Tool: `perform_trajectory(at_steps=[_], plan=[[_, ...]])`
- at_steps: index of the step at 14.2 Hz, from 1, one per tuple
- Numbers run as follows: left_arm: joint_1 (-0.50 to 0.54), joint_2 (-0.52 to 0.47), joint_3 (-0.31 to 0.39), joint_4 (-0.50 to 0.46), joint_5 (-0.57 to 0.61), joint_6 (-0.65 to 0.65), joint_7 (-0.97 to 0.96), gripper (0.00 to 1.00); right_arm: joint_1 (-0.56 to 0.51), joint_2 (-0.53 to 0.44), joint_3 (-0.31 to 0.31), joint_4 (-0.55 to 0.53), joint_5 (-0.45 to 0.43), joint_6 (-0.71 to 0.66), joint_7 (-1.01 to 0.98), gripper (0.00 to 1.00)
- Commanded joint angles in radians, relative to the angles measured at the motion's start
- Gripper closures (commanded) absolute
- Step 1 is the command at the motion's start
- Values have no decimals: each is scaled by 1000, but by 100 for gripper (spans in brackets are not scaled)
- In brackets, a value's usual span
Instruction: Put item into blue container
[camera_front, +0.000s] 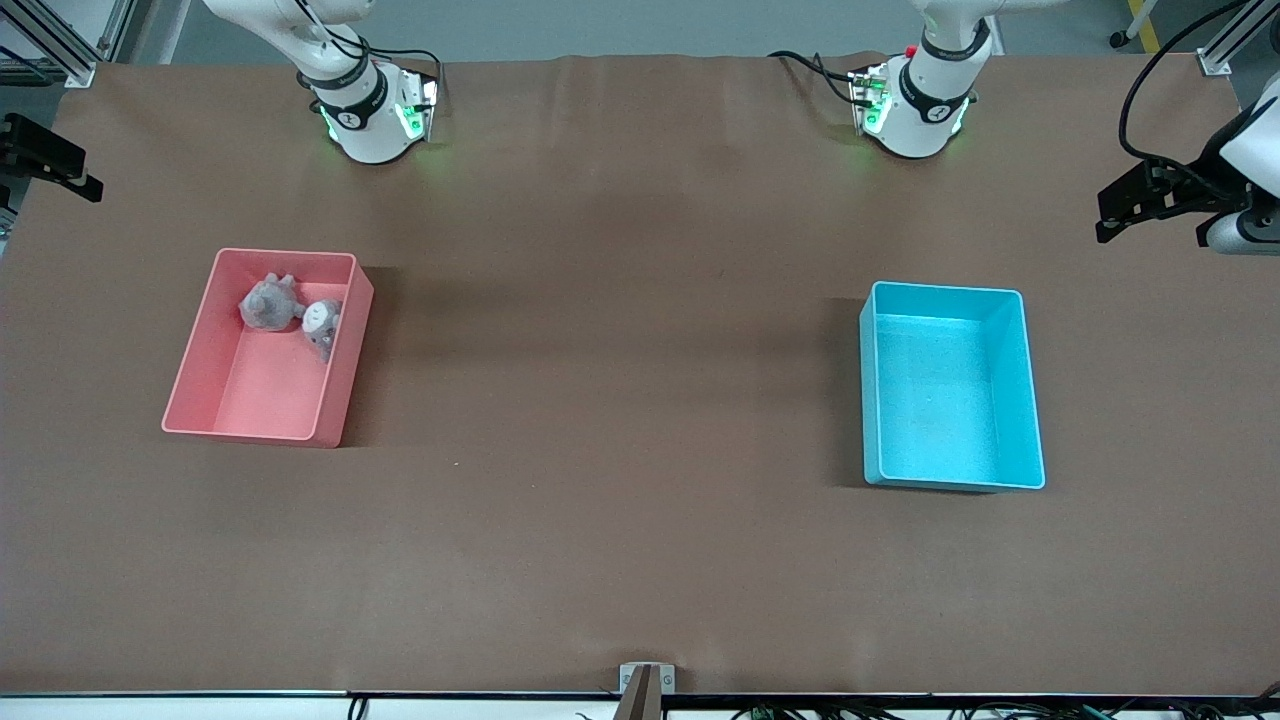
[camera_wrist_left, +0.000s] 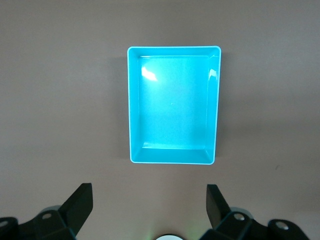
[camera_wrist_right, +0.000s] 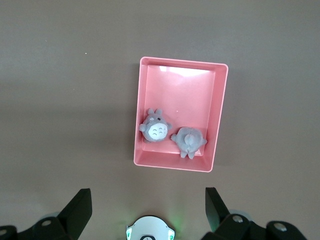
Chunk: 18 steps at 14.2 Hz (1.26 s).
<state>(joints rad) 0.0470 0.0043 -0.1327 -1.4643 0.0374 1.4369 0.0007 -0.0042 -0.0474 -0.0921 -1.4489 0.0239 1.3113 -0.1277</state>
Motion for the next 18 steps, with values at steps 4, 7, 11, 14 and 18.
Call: perform_trajectory(at_steps=[4,7,11,14,18], plan=[[10,3,11,33,-16,4,15,0,-2,-17,-3,-5,5,-7,-10,0],[8,19,12,36,-16,4,13,0,-7,-9,-11,-4,1,-4,-7,0],[5,25,12,32,-19,25,12,0,-52,101,-11,-8,14,5,-12,0],[7,23,13,32,-8,22,10,0,-95,227,-11,-2,2,51,-38,0],[16,26,15,27,2,17,10,0,-131,232,-11,-105,1,158,-64,0]])
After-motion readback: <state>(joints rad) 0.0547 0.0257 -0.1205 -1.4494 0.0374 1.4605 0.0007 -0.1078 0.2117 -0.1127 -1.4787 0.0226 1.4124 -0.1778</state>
